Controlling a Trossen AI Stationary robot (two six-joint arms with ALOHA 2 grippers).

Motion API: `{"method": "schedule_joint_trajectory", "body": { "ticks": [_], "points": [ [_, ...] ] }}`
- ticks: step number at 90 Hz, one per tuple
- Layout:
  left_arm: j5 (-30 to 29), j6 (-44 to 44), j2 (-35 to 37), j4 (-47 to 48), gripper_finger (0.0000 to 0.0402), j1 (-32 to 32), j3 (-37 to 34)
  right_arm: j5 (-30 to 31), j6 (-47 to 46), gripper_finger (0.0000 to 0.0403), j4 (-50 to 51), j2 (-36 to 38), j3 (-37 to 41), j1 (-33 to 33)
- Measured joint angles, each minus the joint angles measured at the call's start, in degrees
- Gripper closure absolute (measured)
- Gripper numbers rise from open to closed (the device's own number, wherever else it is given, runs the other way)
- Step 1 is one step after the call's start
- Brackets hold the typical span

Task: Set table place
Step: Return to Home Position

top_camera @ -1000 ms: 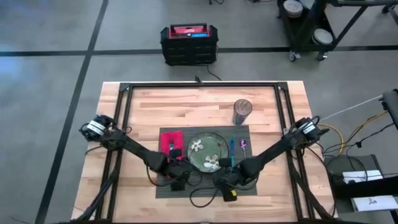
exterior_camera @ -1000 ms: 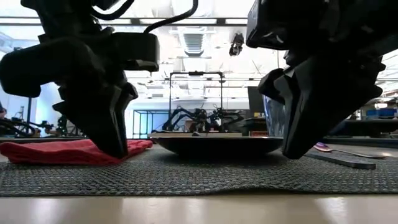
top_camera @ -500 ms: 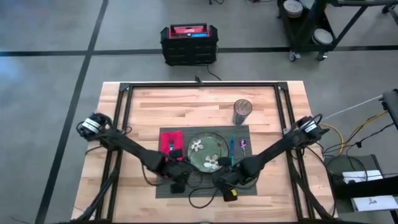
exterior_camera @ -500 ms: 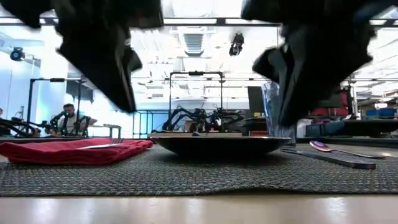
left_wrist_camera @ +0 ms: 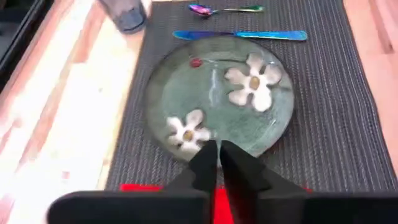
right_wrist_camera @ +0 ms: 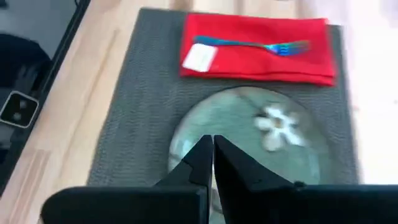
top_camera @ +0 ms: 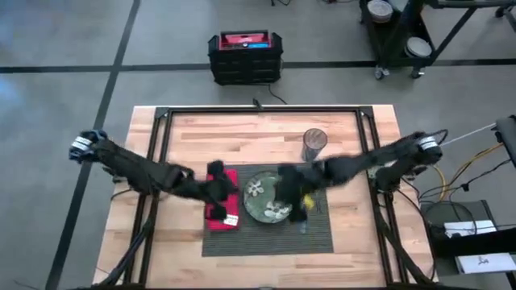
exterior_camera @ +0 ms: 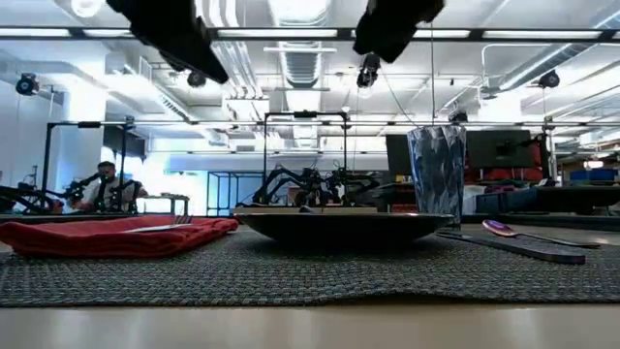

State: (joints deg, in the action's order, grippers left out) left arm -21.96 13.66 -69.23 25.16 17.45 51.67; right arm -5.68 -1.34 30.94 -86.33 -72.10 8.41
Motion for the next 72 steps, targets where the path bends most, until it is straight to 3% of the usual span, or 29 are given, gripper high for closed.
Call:
{"method": "schedule_joint_trajectory", "body": {
  "ticks": [17, 34, 46, 55, 64, 72],
  "points": [
    [4.26, -3.86, 15.98, -8.39, 0.0400, -6.17, -12.55, -1.26, 1.62, 0.0403, -1.71, 12.97, 10.32, -7.60],
    [5.34, -4.14, 28.07, -11.55, 0.0400, -9.95, -20.34, -1.09, 0.67, 0.0403, -6.90, 28.45, 22.48, -8.31],
    [3.17, -0.72, 33.16, -10.21, 0.0398, -10.07, -23.35, -0.13, -4.74, 0.0403, -7.57, 37.94, 28.86, -8.19],
    [3.05, 4.09, 35.41, -14.55, 0.0400, -10.06, -24.89, 1.08, -4.99, 0.0403, -9.55, 45.02, 34.76, -8.18],
    [3.07, 2.11, 36.21, -14.82, 0.0401, -10.05, -25.62, 1.86, -3.35, 0.0403, -17.32, 51.53, 42.10, -8.25],
    [3.09, -0.07, 36.16, -15.14, 0.0397, -10.01, -26.04, 6.08, -3.57, 0.0403, -22.91, 57.25, 47.90, -8.72]
  ]
}}
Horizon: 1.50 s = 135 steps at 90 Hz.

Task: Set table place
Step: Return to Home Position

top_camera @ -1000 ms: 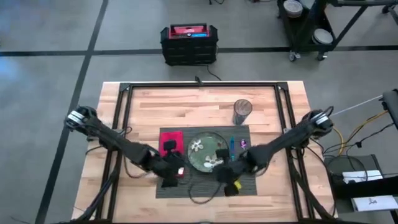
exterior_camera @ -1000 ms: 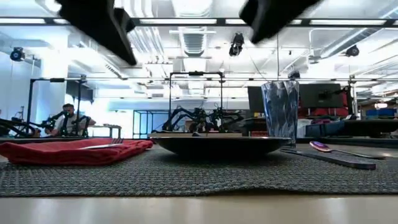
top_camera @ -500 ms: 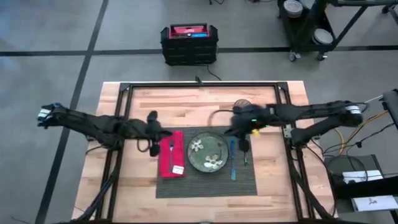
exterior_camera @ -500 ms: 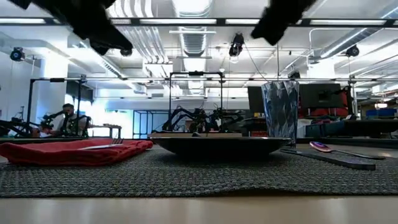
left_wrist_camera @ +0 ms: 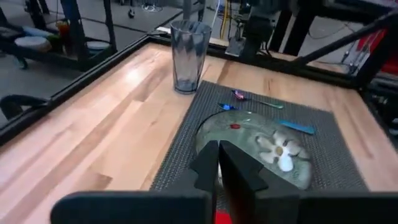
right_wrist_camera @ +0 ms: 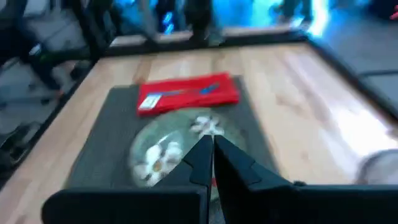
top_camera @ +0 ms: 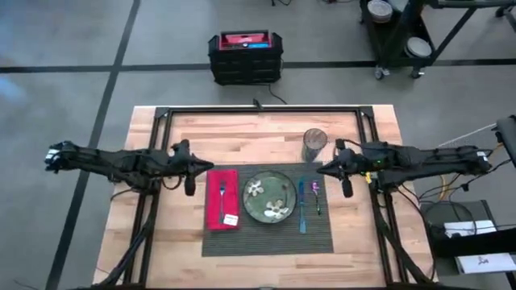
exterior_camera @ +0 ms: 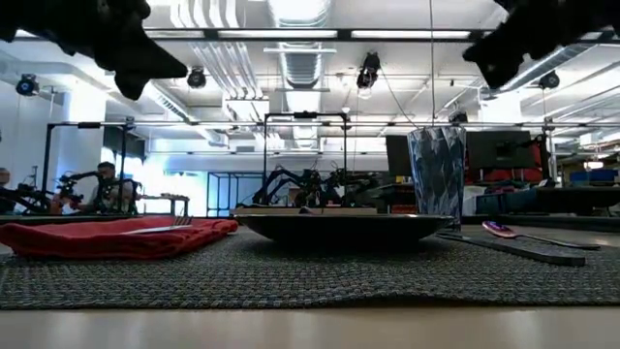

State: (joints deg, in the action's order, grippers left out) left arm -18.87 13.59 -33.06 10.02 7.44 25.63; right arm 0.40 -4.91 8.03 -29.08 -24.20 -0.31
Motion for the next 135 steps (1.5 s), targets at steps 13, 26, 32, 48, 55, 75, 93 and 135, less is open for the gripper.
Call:
{"method": "schedule_joint_trajectory", "body": {
  "ticks": [13, 26, 32, 48, 55, 75, 93, 135],
  "points": [
    [0.01, -1.20, -0.58, -0.34, 0.0393, -0.07, -0.05, 4.07, -1.66, 0.0403, -6.14, 7.72, 7.66, -0.06],
    [0.42, -1.23, -0.66, -0.89, 0.0396, -0.07, -0.74, 4.10, -2.01, 0.0403, -12.07, 14.16, 14.56, -0.01],
    [0.73, -1.15, -0.64, -2.11, 0.0398, -0.07, -1.38, 4.09, -1.96, 0.0403, -13.32, 16.93, 16.72, -0.01],
    [3.04, -0.93, 0.72, -4.45, 0.0401, -0.07, -3.81, -2.38, -1.36, 0.0403, -13.22, 24.36, 20.83, 0.00],
    [3.13, -0.70, 1.64, -4.66, 0.0399, -0.07, -4.53, -3.38, -1.75, 0.0403, -12.81, 27.42, 22.52, 0.03],
    [3.99, -1.35, 3.76, -8.99, 0.0393, -1.39, -7.20, -2.29, -1.72, 0.0403, -10.29, 28.38, 23.51, -0.10],
    [12.46, -4.10, 5.12, -17.58, 0.0398, -3.81, -13.61, 0.05, -2.86, 0.0403, -8.81, 27.36, 23.51, -0.10],
    [19.81, -4.11, 19.43, -24.84, 0.0397, -10.21, -25.03, 0.03, -3.03, 0.0403, -8.68, 26.97, 23.54, -0.10]
  ]
}}
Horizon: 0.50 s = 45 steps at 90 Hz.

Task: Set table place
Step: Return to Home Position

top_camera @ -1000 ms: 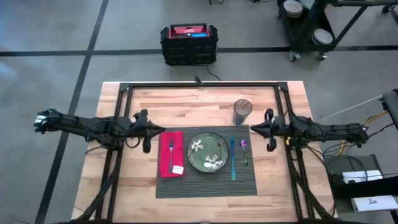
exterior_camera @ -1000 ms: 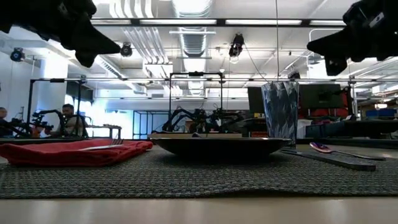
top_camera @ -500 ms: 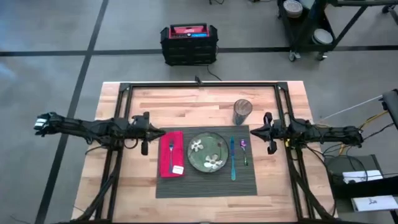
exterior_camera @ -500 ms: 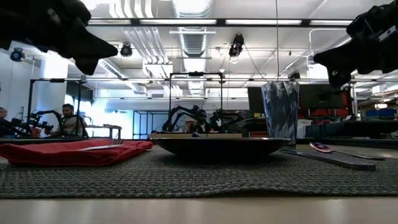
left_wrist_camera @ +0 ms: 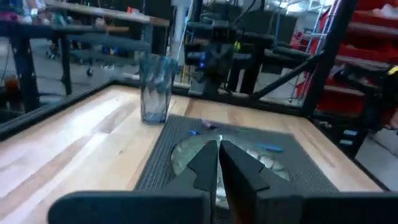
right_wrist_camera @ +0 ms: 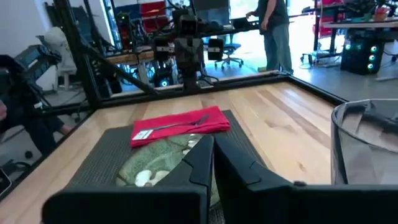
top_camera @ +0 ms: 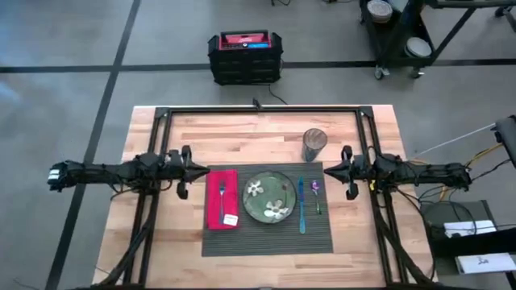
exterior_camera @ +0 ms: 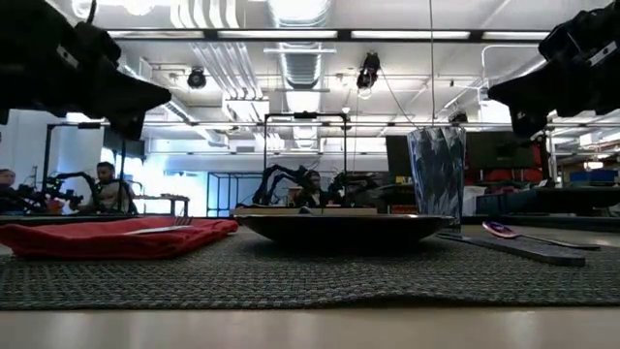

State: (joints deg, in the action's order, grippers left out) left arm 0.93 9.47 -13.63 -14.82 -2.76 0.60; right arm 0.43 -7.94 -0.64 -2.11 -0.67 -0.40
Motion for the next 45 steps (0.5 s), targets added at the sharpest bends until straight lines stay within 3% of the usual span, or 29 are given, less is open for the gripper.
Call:
{"method": "schedule_joint_trajectory", "body": {
  "ticks": [27, 45],
  "points": [
    [-0.77, 0.40, 8.46, 13.92, 0.0395, 0.02, 0.00, -0.02, 0.21, 0.0403, 0.07, 0.04, 0.00, 0.00],
    [-1.57, -1.52, 13.67, 13.76, 0.0394, -0.07, -0.02, 0.42, 0.34, 0.0403, 0.01, 0.04, 0.02, 0.00]
  ]
}}
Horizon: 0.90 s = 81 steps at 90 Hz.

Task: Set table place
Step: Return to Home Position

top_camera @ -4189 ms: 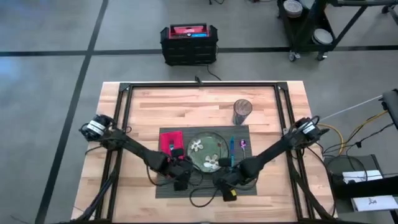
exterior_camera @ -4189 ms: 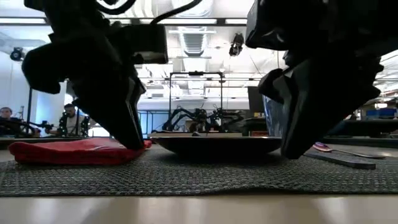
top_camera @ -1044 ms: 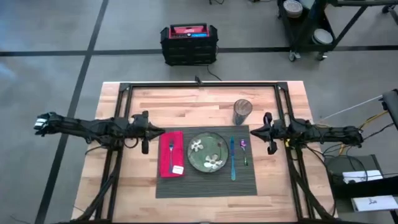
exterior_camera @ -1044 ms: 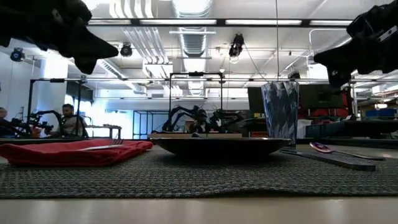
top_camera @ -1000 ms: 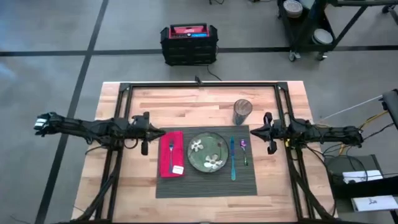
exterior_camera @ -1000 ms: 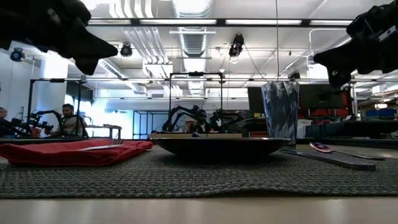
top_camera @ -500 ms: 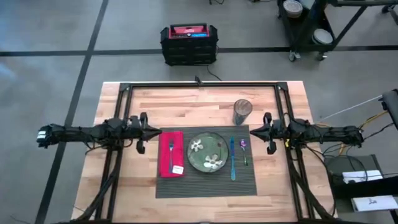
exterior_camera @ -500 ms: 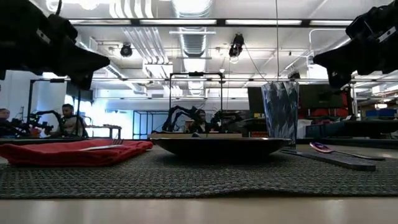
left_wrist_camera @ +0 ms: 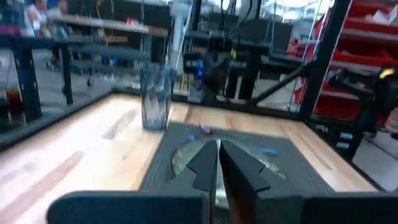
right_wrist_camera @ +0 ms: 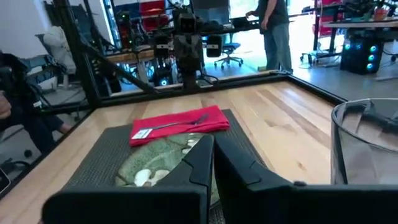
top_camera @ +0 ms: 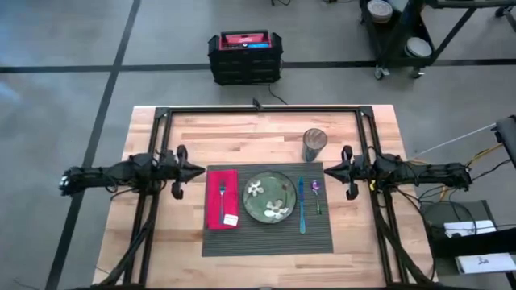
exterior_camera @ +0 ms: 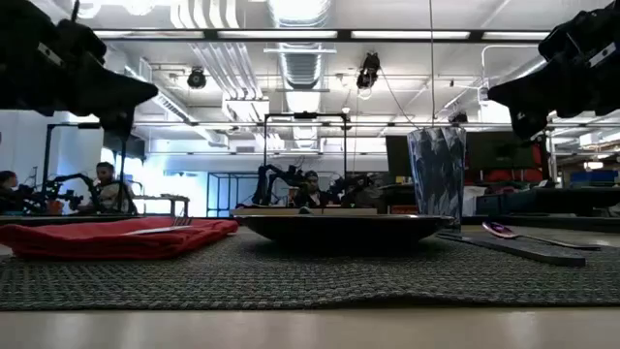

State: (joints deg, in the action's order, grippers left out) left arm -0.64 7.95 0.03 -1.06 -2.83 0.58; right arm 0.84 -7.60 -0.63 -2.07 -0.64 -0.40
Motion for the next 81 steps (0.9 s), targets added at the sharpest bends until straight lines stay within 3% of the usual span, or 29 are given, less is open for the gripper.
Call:
{"method": "schedule_joint_trajectory", "body": {
  "ticks": [33, 81],
  "points": [
    [-1.25, 0.06, -0.88, 0.00, 0.0393, -0.07, 0.02, 0.17, 3.16, 0.0403, 0.01, -0.03, 0.00, 0.00],
    [-1.45, 0.06, -7.15, -0.35, 0.0393, -0.07, 0.37, 0.24, 0.11, 0.0403, -0.08, -0.66, 0.02, 0.00]
  ]
}}
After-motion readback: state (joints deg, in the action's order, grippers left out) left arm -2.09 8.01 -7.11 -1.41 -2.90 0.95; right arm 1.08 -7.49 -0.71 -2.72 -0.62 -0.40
